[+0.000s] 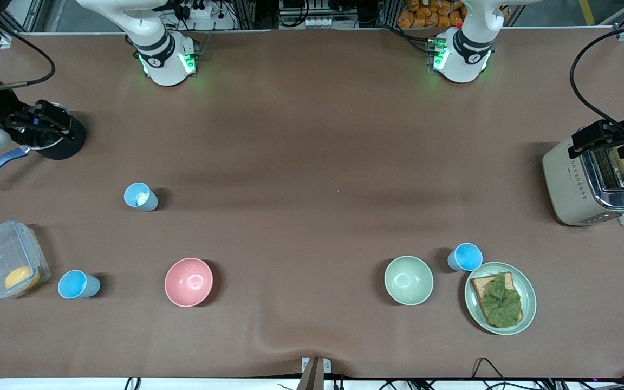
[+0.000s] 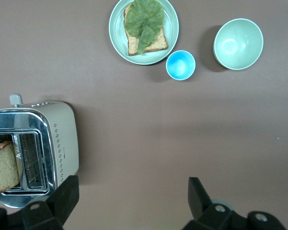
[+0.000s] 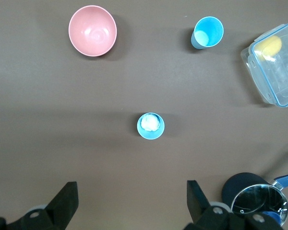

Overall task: Stack blue cups with both arms
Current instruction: 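Reach the right gripper and the left gripper toward separate blue cups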

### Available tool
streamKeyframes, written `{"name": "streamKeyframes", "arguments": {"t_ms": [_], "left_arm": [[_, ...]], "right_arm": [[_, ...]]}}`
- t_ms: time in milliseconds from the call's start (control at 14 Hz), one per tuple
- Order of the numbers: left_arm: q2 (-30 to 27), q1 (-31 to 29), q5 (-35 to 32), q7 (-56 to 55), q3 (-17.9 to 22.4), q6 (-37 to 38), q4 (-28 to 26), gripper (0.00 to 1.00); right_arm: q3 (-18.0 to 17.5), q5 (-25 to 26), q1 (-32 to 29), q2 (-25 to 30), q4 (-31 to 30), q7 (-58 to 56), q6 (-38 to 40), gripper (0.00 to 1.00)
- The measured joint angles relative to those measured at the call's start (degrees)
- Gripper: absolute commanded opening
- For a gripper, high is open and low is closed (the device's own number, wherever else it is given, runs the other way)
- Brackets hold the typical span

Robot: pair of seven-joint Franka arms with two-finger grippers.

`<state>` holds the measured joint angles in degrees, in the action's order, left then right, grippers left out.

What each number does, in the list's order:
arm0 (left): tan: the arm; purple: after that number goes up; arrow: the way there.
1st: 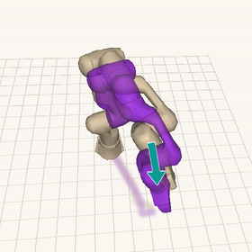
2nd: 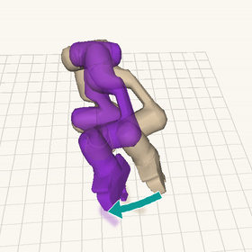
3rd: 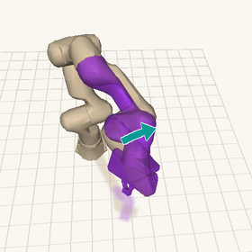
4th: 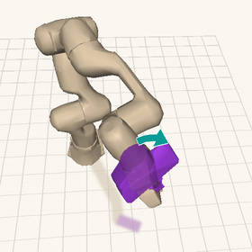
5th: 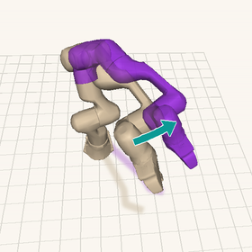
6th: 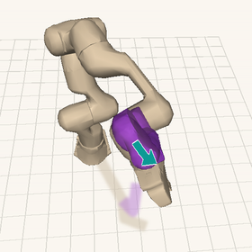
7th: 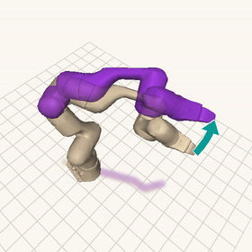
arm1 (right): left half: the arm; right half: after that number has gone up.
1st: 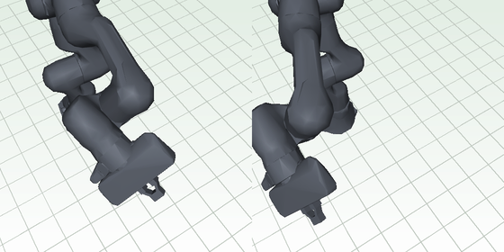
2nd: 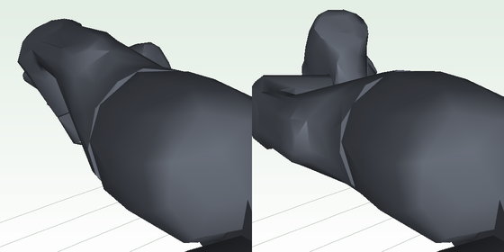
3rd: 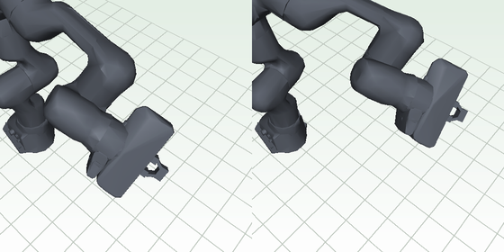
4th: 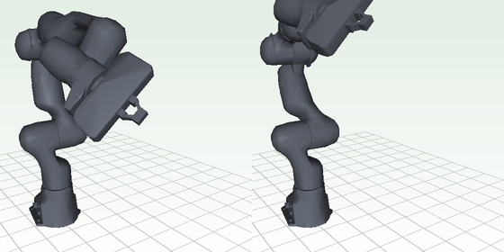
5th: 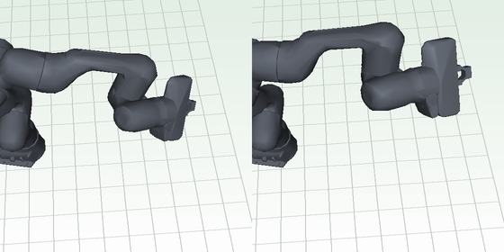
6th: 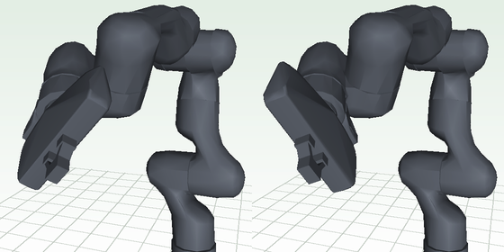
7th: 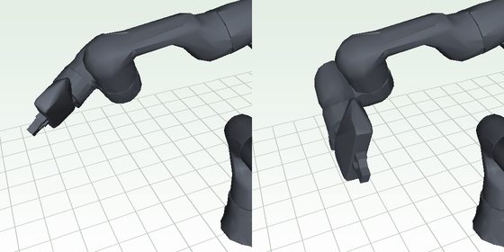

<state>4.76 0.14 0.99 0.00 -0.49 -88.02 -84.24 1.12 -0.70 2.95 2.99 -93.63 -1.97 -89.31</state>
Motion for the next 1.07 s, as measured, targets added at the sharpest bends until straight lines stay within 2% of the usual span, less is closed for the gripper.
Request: {"name": "streamKeyframes", "arguments": {"t_ms": [500, 786, 929, 1071], "left_arm": [[5.76, 2.81, -0.31, -1.25, -0.08, -4.81, 0.03, 1.00], [10.86, 2.70, -0.32, -12.54, 0.29, -5.53, 2.13, 1.00], [15.00, 2.74, -0.41, -19.30, 0.35, -6.52, 3.20, 1.00], [19.93, 2.82, -1.49, -26.32, 0.32, -10.77, 3.39, 1.00]], "right_arm": [[0.01, 0.00, 0.00, 0.02, -0.05, 0.00, 0.00, 1.00], [0.04, 0.00, 0.00, 0.01, -0.78, 0.00, -0.34, 1.00], [0.04, 0.00, 0.00, -0.41, -4.39, 0.00, -4.59, 1.00], [0.08, 0.01, 0.00, -1.85, -11.13, -0.01, -14.26, 1.00]]}}
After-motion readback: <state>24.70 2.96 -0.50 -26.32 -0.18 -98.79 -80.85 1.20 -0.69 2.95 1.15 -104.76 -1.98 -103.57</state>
